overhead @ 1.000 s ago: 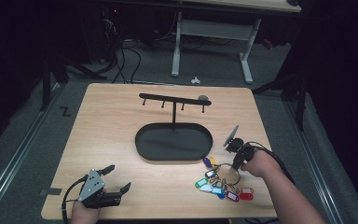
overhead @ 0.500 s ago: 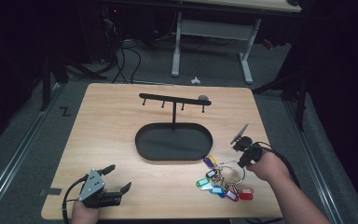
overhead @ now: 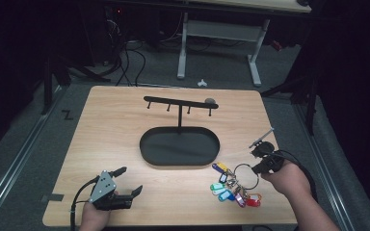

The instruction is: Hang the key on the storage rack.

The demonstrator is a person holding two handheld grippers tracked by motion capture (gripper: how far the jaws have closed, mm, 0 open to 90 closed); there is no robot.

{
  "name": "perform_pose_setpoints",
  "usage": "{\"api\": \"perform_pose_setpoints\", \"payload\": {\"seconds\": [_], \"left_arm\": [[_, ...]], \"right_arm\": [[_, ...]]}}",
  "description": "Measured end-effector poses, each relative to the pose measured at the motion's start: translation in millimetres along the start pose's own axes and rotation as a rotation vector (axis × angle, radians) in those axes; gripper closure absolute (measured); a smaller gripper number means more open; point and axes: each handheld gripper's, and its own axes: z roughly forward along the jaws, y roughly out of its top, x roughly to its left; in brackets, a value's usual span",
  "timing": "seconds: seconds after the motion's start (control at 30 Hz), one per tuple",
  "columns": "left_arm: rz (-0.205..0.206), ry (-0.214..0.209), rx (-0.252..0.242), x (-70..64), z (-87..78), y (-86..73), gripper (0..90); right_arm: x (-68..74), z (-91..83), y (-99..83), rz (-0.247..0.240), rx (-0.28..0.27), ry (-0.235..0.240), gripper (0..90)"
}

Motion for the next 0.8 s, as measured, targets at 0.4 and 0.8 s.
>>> {"api": "perform_pose_setpoints", "payload": {"seconds": [0.4, 0.8], "left_arm": [[-0.007, 0.002, -0.006, -0.2, 6.1, 1.9, 15.0], [-0.006, 0.006, -0.007, 0.0, 3.3, 0.9, 15.0]], "right_arm": [[2.6, -30.9, 7.7, -0.021, -0.053, -0.018, 87.5], [1.6, -71.1, 18.7, -0.025, -0.133, 0.021, 87.5]]}}
